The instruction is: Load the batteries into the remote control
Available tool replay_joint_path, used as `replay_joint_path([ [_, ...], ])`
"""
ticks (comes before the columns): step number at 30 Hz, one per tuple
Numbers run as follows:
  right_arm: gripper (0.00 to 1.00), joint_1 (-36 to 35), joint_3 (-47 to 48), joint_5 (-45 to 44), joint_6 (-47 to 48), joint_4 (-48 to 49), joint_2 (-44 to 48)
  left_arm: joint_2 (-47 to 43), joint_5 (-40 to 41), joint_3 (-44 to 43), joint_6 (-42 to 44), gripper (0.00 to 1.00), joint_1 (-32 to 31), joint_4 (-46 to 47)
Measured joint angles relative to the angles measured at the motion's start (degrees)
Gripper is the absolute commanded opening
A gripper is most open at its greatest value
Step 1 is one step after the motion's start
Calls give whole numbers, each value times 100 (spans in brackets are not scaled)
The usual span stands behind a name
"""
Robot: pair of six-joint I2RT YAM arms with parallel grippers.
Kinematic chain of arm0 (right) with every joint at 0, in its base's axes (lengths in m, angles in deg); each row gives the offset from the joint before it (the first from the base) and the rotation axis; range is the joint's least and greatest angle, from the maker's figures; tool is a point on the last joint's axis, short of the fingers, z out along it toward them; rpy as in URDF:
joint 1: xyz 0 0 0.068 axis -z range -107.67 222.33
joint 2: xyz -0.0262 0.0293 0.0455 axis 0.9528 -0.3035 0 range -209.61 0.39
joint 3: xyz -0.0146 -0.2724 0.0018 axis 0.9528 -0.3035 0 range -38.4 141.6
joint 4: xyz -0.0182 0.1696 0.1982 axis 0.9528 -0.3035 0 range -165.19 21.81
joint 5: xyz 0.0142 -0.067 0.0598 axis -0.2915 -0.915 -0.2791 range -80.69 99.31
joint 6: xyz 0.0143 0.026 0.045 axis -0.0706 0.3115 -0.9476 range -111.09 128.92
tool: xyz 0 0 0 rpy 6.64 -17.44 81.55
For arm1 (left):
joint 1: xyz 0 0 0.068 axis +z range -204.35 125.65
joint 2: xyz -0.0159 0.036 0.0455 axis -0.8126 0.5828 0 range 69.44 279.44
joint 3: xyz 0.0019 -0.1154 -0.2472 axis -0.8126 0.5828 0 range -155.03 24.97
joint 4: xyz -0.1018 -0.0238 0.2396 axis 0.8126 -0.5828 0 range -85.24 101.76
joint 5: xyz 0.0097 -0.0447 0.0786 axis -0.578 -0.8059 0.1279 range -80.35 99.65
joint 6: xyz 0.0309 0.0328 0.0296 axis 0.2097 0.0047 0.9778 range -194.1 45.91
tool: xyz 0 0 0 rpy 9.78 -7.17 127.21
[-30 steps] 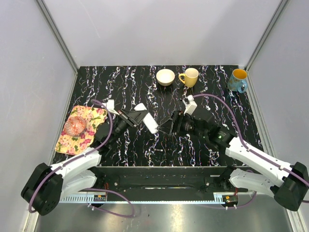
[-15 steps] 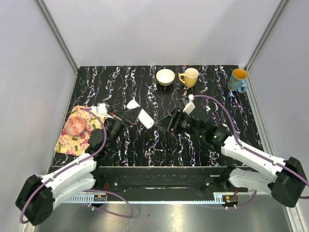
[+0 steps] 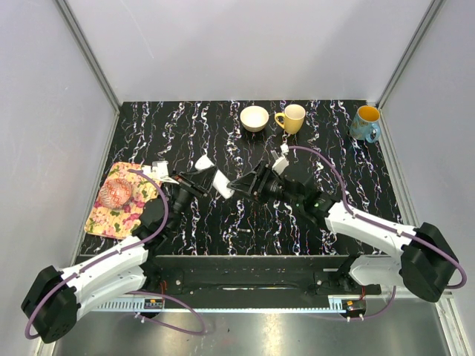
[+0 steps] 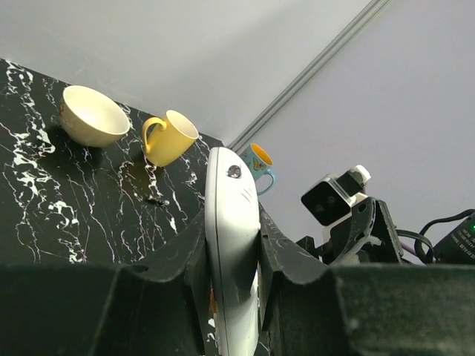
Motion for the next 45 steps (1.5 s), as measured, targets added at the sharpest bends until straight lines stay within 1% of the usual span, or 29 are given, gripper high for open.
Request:
replay_joint_path([
  [11, 61, 0, 0, 68, -208, 264, -142, 0, 164, -11, 70, 0, -48, -20],
  [20, 57, 0, 0, 96, -293, 365, -286, 4, 256, -11, 140, 0, -61, -83],
  [32, 56, 0, 2, 212, -409, 501, -431, 129, 374, -11, 177, 0, -92, -35],
  [38, 51, 0, -83, 197, -435, 590, -439, 229, 428, 13, 175, 0, -122, 120],
  [40, 45, 0, -166, 199, -431, 651, -439, 282, 446, 61, 164, 0, -153, 190],
  [45, 41, 0, -302, 190, -295, 608, -439, 380, 544, 208, 74, 0, -249, 328],
])
